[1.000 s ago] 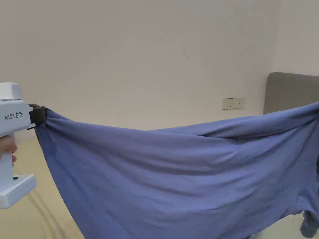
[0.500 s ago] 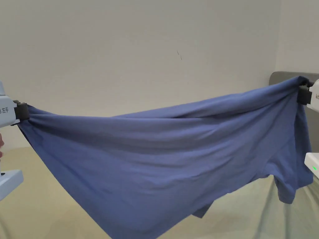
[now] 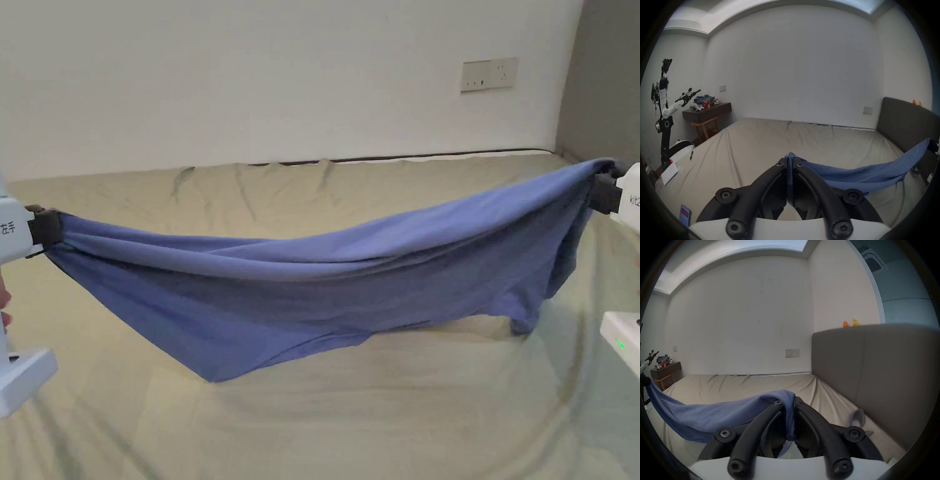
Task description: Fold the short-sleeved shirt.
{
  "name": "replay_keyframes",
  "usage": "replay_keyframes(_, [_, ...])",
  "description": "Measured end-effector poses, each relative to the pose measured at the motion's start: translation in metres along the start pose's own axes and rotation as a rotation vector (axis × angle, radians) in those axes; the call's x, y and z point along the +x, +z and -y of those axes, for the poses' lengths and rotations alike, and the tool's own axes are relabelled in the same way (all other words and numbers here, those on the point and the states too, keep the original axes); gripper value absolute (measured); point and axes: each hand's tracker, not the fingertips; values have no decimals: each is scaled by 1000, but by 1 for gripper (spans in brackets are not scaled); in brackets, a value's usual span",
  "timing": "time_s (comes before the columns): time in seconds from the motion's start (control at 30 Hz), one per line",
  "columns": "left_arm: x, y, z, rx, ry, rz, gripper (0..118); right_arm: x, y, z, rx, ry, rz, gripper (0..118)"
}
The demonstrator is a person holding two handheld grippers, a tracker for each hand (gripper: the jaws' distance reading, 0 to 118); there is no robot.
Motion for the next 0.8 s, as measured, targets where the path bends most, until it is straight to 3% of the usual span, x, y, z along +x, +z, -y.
replay_keyframes(0.3, [-19, 64, 107, -122, 62, 118, 2, 25, 98, 91, -91, -8, -35, 6])
replay_keyframes(0.67, [-61, 200, 133, -125, 118, 214, 2, 66, 251, 93, -80, -25, -85, 6])
replay_keyframes(0.8, [-76, 241, 160, -176, 129, 242, 2, 77, 303, 114, -135, 10, -114, 6])
